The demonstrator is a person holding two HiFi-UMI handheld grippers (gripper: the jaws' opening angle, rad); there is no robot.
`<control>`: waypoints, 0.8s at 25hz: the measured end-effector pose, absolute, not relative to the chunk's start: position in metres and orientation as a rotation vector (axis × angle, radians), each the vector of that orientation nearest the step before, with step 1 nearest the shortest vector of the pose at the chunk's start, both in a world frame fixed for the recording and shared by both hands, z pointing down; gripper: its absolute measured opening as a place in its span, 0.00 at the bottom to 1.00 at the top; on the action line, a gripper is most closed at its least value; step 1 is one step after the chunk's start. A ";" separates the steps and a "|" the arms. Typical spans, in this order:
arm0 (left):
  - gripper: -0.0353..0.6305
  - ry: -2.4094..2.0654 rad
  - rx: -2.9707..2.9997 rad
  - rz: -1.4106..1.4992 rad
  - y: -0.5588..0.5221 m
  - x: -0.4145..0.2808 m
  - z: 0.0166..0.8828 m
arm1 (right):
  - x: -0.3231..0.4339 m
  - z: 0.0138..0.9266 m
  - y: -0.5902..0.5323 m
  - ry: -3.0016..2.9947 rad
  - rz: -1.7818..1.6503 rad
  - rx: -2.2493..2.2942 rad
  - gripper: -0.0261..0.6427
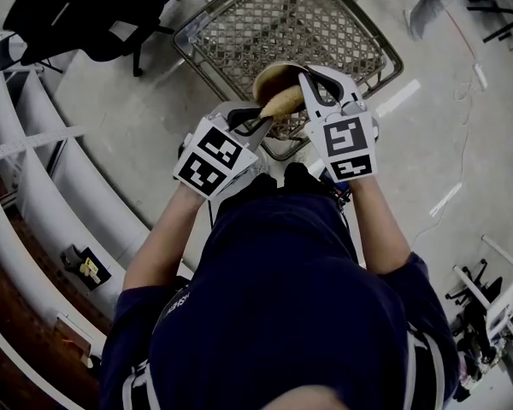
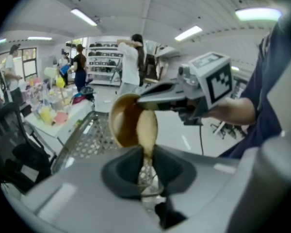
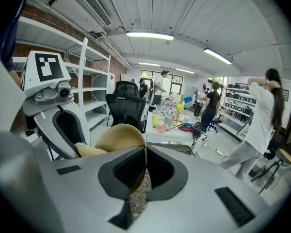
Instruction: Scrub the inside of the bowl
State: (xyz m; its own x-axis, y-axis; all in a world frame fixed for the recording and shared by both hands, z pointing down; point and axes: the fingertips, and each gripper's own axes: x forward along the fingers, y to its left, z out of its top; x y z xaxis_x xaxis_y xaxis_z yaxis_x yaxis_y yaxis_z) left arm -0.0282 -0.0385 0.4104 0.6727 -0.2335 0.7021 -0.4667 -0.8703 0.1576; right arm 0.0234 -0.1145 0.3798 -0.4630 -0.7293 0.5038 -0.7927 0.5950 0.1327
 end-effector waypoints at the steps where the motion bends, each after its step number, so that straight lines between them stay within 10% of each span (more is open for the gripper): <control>1: 0.13 -0.550 2.563 1.000 -0.039 -0.027 0.409 | 0.021 0.379 -0.114 -2.312 0.158 1.201 0.06; 20: 0.13 -0.572 2.520 0.959 -0.034 -0.027 0.415 | 0.021 0.376 -0.116 -2.307 0.120 1.203 0.06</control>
State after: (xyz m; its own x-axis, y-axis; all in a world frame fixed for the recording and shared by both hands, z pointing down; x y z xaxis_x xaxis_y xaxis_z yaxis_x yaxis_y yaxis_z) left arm -0.0266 -0.0337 0.4153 0.6838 -0.2345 0.6910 -0.4962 -0.8438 0.2047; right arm 0.0209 -0.1161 0.3764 -0.4625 -0.7370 0.4928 -0.7842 0.5994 0.1605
